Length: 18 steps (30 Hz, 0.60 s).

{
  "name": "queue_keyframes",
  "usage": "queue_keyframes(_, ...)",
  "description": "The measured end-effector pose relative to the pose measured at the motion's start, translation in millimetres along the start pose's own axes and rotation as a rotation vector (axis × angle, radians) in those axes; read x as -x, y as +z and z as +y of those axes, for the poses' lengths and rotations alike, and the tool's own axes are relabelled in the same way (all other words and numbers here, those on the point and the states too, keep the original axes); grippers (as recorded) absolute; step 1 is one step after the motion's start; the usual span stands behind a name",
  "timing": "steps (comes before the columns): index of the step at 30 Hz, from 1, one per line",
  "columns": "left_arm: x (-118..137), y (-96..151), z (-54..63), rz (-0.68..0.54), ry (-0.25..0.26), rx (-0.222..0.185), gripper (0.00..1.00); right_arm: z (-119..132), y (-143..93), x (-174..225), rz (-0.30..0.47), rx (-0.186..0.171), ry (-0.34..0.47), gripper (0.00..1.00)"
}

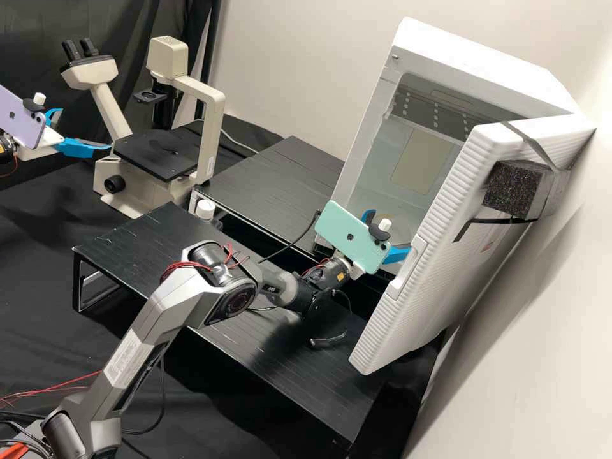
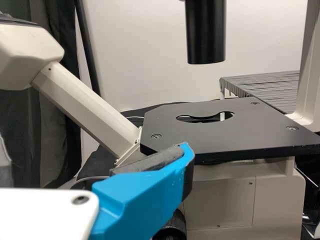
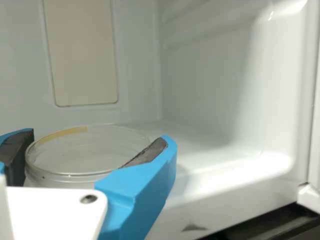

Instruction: Return the petri dish to the incubator.

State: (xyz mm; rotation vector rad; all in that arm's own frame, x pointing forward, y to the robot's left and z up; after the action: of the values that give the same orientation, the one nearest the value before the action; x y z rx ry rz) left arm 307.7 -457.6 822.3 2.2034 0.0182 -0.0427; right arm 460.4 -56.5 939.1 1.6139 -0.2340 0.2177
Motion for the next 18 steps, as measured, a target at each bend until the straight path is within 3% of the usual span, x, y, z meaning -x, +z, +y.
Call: queue_keyframes(18, 0, 0, 0.0, 0.000, 0.000, 0.000, 1.00, 9, 14, -14, 0.001, -0.002, 0.033, 0.00)
